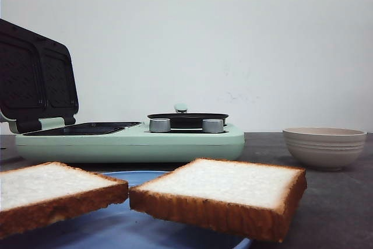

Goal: Make breakfast with bread and shrimp

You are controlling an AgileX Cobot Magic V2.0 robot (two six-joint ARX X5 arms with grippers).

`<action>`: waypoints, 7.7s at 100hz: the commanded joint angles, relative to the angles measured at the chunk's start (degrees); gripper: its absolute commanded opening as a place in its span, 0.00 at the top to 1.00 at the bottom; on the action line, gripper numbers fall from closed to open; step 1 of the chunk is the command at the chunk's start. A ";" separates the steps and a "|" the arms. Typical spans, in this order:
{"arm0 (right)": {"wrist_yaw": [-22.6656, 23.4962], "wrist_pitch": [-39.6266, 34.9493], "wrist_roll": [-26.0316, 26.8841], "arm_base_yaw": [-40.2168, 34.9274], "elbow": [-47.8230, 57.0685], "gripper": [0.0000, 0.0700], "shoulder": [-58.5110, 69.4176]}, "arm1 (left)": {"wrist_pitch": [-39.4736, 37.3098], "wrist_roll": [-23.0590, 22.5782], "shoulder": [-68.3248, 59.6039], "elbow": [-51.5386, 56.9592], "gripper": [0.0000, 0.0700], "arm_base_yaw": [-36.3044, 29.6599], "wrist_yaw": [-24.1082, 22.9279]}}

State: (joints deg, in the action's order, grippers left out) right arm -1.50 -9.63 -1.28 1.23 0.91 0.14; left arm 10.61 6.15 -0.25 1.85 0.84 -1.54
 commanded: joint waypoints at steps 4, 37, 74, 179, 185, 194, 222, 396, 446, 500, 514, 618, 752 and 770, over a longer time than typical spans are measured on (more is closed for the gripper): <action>-0.02 0.59 -0.24 0.04 -0.20 0.99 0.07 | 0.15 0.39 0.07 -1.05 1.00 0.00 0.00; -0.02 0.59 -0.26 0.04 -0.20 0.99 0.07 | 0.15 0.39 0.07 -1.05 1.00 0.00 0.00; -0.02 0.59 -0.26 0.04 -0.20 0.99 0.07 | 0.15 0.39 0.07 -1.05 1.00 0.00 0.00; -0.02 0.59 -0.26 0.04 -0.20 0.99 0.07 | 0.15 0.39 0.07 -1.05 1.00 0.00 0.00; -0.02 0.59 -0.26 0.04 -0.20 0.99 0.07 | 0.15 0.39 0.07 -1.05 1.00 0.00 0.00; -0.02 0.59 -0.26 0.04 -0.20 0.99 0.07 | 0.15 0.39 0.07 -1.05 1.00 0.00 0.00; -0.02 0.59 -0.26 0.04 -0.20 0.99 0.07 | 0.15 0.39 0.07 -1.05 1.00 0.00 0.00; 6.56 4.90 17.20 0.02 26.49 1.00 14.80 | 0.59 13.51 -12.76 22.58 0.99 -0.72 11.04; 15.50 4.61 15.04 -1.95 31.61 0.73 18.82 | 10.12 7.85 -27.15 34.36 0.68 -6.03 10.64; 22.14 -5.09 22.14 -2.01 31.85 0.19 18.84 | 24.55 12.39 -43.71 34.36 0.37 -6.38 23.54; 23.19 -5.53 22.10 -2.45 31.85 0.20 18.82 | 25.64 8.35 -50.73 34.36 0.37 -6.38 28.92; 22.25 -7.28 19.91 -5.73 31.85 0.20 18.84 | 33.62 2.21 -76.24 34.36 0.75 -8.52 42.71; 19.43 -10.51 19.96 -5.73 31.85 0.20 18.84 | 8.68 18.60 -67.08 54.86 1.00 -10.03 32.06; 18.97 -9.70 19.91 -5.73 31.85 0.20 18.86 | 7.72 15.65 -73.37 63.89 1.00 -10.10 24.26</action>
State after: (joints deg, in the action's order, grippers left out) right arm 17.76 -20.36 19.31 -4.40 31.81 18.81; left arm 18.96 23.49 -70.89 62.52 -9.04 24.03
